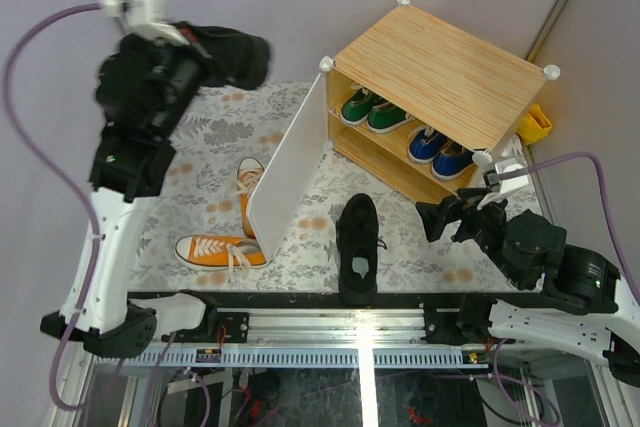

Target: Place and organize the shoes in the shoe cabinet

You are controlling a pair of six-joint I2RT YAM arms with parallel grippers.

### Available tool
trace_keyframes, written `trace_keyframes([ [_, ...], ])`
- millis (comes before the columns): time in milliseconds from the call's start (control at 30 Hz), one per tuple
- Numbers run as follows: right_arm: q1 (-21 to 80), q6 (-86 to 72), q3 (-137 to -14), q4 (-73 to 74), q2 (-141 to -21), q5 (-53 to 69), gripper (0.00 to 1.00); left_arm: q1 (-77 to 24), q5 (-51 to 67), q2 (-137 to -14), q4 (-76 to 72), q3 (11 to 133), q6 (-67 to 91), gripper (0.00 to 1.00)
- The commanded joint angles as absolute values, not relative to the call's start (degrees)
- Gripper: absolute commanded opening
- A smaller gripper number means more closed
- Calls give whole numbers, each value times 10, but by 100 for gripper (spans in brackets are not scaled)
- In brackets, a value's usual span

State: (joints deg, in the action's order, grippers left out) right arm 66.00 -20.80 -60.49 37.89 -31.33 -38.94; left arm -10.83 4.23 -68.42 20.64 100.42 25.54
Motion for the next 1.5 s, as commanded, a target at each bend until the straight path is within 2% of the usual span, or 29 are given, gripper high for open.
trace_keyframes([
  [0, 661, -209, -642, 359, -319, -438, 99, -307, 135, -735, 182, 1070, 142, 0],
  [333, 661, -208, -688, 416, -267, -497, 99, -520, 120, -771, 271, 1088, 53, 0],
  [533, 661, -208, -686, 428, -254, -503, 99, -627, 49, -712, 285, 943, 20, 0],
  [833, 661, -206, -671, 405, -277, -480, 99, -679, 70, -668, 322, 761, -2, 0],
  [1100, 661, -206, -647, 379, -290, -459, 99, -680, 64, -610, 334, 657, -6, 0],
  [1467, 661, -217, -624, 370, -301, -447, 99, -680, 68, -623, 322, 518, -11, 0],
])
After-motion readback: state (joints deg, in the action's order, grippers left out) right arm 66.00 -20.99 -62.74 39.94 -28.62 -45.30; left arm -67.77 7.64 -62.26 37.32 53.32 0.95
